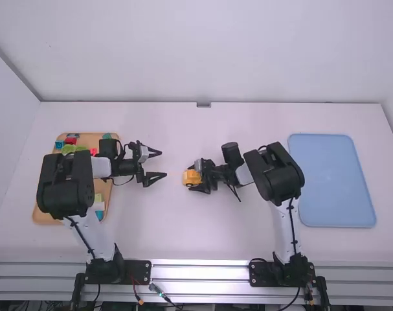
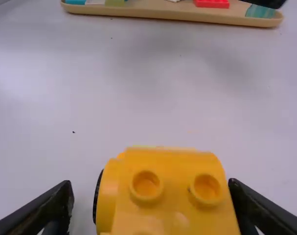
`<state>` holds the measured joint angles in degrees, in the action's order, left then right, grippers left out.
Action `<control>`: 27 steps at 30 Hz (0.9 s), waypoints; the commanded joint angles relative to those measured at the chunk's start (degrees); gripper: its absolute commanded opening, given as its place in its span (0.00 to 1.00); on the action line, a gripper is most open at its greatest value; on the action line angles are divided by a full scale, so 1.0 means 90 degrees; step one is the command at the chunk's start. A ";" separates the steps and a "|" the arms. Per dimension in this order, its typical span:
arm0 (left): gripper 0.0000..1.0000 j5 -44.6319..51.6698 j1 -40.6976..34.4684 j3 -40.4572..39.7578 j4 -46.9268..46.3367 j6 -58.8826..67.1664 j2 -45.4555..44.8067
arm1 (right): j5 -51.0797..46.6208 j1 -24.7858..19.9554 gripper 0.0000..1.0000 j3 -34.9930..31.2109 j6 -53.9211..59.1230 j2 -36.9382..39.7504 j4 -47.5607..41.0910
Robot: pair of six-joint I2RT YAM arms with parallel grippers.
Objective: Assemble lego blocks to make yellow taxi
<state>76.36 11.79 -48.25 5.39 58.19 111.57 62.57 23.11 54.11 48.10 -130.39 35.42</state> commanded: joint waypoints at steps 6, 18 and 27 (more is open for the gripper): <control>0.99 0.0245 -0.0017 0.0078 -0.0046 0.0087 -0.0206 | -0.0002 0.0022 0.51 0.0112 -0.0032 -0.0134 -0.0019; 0.99 -0.0109 -0.0022 0.0070 -0.0051 0.0015 -0.0206 | -0.0571 -0.0194 0.33 0.0262 -0.1044 -0.0053 0.0180; 0.99 -0.0294 -0.0022 0.0053 -0.0046 0.0015 -0.0206 | -0.1600 -0.1229 0.32 0.0175 -0.0865 0.1241 -0.1200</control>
<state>74.00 11.79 -48.25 5.17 58.13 111.57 53.36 14.79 55.75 39.72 -125.01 26.37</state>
